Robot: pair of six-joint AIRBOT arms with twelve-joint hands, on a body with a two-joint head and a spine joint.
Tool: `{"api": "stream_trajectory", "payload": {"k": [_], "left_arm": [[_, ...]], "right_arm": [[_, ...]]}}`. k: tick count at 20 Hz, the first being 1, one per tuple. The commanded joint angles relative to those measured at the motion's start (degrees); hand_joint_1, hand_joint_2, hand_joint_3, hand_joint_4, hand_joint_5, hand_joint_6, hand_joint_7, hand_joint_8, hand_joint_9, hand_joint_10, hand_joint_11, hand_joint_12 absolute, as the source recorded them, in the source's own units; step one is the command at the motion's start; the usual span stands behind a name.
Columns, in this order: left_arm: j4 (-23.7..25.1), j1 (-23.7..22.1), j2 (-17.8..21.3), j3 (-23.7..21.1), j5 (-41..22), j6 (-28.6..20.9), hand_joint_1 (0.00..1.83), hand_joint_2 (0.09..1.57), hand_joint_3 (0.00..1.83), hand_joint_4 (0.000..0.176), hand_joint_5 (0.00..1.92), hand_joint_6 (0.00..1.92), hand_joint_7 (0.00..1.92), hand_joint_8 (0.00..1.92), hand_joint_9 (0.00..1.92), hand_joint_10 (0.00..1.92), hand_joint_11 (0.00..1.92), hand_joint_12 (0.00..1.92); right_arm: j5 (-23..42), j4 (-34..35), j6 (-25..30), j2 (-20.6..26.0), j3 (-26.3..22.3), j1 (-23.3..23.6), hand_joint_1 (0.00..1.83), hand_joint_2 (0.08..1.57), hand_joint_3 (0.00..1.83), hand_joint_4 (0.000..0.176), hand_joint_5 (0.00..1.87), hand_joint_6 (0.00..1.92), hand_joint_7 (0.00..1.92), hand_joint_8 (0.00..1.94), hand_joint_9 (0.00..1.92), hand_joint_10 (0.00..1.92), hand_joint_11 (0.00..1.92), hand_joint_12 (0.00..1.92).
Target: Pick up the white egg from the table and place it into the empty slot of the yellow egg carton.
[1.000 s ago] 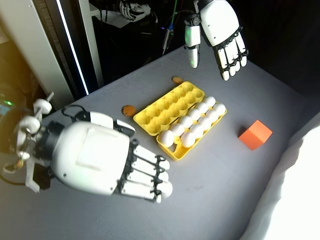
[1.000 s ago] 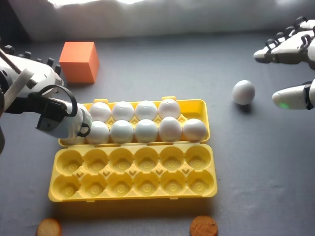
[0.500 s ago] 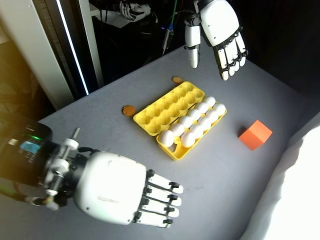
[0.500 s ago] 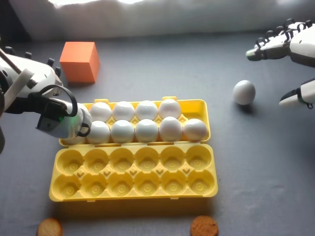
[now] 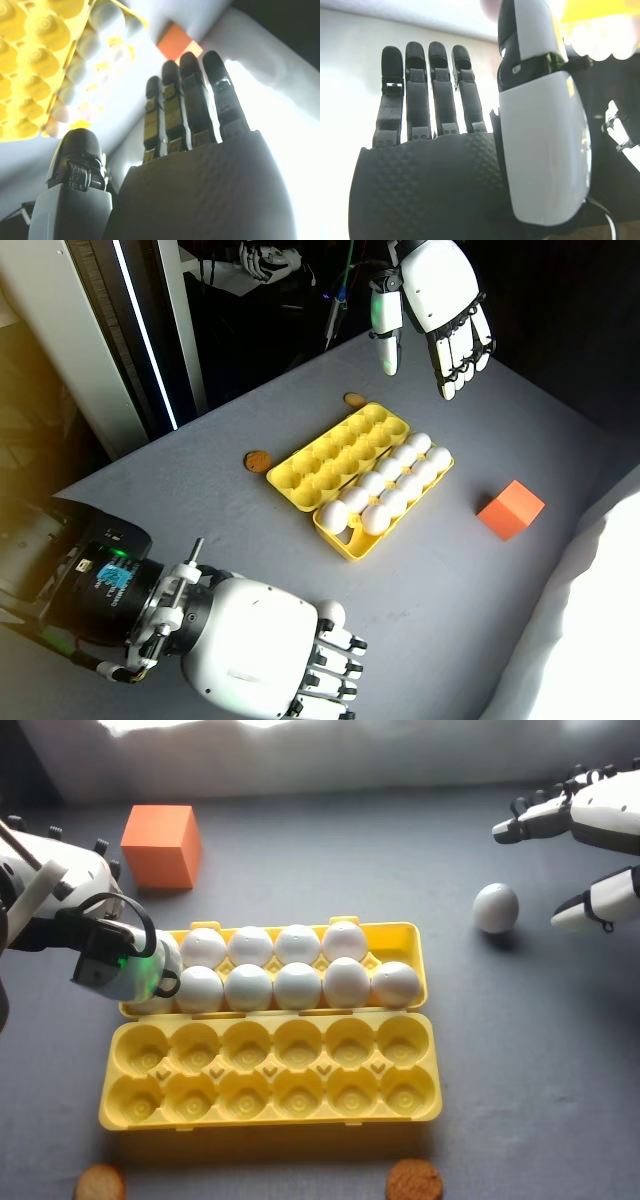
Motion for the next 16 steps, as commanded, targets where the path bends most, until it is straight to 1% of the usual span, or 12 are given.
{"api": "stream_trajectory", "payload": {"k": [1,2,4,5,6,7,8,10,11,12,14,16], "left_arm": [[4.9,-0.6,0.6,0.0,0.6,0.4,0.00,1.36,0.00,0.000,0.31,0.00,0.36,0.00,0.33,0.00,0.00,0.62],[4.9,-0.6,0.6,0.0,0.6,0.4,0.00,1.37,0.00,0.000,0.31,0.00,0.37,0.01,0.34,0.01,0.00,0.61],[4.9,-0.6,0.6,0.0,0.7,0.4,0.00,1.37,0.00,0.000,0.34,0.01,0.40,0.01,0.37,0.01,0.00,0.65],[4.9,-0.6,0.5,0.0,0.8,0.4,0.00,1.37,0.00,0.000,0.36,0.00,0.43,0.01,0.40,0.01,0.00,0.71],[4.9,-0.5,0.5,0.0,0.9,0.3,0.00,1.38,0.00,0.000,0.34,0.00,0.41,0.00,0.39,0.00,0.00,0.69],[4.9,-0.5,0.5,0.0,0.9,0.3,0.00,1.39,0.00,0.000,0.32,0.00,0.40,0.00,0.38,0.00,0.00,0.67],[4.9,-0.5,0.5,0.0,0.9,0.3,0.00,1.39,0.00,0.000,0.31,0.00,0.39,0.00,0.37,0.00,0.00,0.66],[4.9,-0.5,0.5,0.0,0.9,0.3,0.00,1.39,0.00,0.000,0.32,0.00,0.40,0.00,0.38,0.00,0.00,0.69],[4.9,-0.5,0.5,0.0,0.9,0.3,0.00,1.39,0.00,0.000,0.34,0.01,0.41,0.00,0.39,0.00,0.00,0.71],[4.9,-0.5,0.5,0.0,0.9,0.3,0.00,1.39,0.00,0.000,0.34,0.01,0.42,0.00,0.39,0.00,0.00,0.70],[4.9,-0.5,0.5,0.0,0.9,0.3,0.01,1.39,0.00,0.000,0.35,0.00,0.42,0.00,0.40,0.00,0.00,0.69],[4.9,-0.5,0.5,0.0,0.9,0.3,0.00,1.40,0.00,0.000,0.34,0.00,0.41,0.00,0.39,0.00,0.00,0.68]], "right_arm": [[5.4,0.5,0.2,0.3,0.2,0.6,1.02,1.05,0.01,0.000,0.33,0.00,0.33,0.00,0.31,0.01,0.00,0.91],[5.4,0.5,0.0,-0.1,0.3,0.6,1.08,1.03,0.00,0.000,0.36,0.01,0.36,0.01,0.33,0.02,0.00,0.95],[5.4,0.5,-0.4,-0.9,0.5,0.6,1.06,1.05,0.01,0.000,0.38,0.01,0.38,0.01,0.34,0.02,0.00,0.97],[5.7,0.5,-0.7,-1.5,0.7,0.6,1.08,1.04,0.00,0.000,0.43,0.03,0.44,0.03,0.40,0.04,0.00,1.07],[5.7,0.5,-0.9,-2.1,1.2,0.6,1.08,1.04,0.00,0.000,0.45,0.03,0.46,0.03,0.41,0.04,0.00,1.10],[5.7,0.5,-0.9,-2.7,1.6,0.5,1.02,1.08,0.01,0.000,0.44,0.02,0.44,0.01,0.39,0.03,0.00,1.06],[5.9,0.5,-0.9,-3.3,2.2,0.5,1.04,1.06,0.00,0.000,0.48,0.03,0.49,0.03,0.44,0.05,0.00,1.13],[6.7,0.5,-0.9,-4.4,3.5,0.2,1.04,1.07,0.00,0.000,0.48,0.02,0.50,0.02,0.43,0.05,0.00,1.12],[7.0,0.5,-1.2,-4.9,4.0,0.1,1.04,1.06,0.00,0.000,0.50,0.02,0.51,0.02,0.45,0.05,0.00,1.16],[7.1,0.5,-1.2,-5.4,4.5,0.1,1.04,1.07,0.00,0.000,0.49,0.02,0.50,0.01,0.43,0.04,0.00,1.13],[7.4,0.5,-1.3,-6.3,5.4,-0.4,1.05,1.04,0.00,0.000,0.53,0.02,0.55,0.02,0.48,0.06,0.00,1.23],[7.5,0.5,-1.3,-7.0,6.3,-1.0,1.02,1.06,0.00,0.000,0.49,0.00,0.51,0.00,0.43,0.04,0.00,1.17]]}}
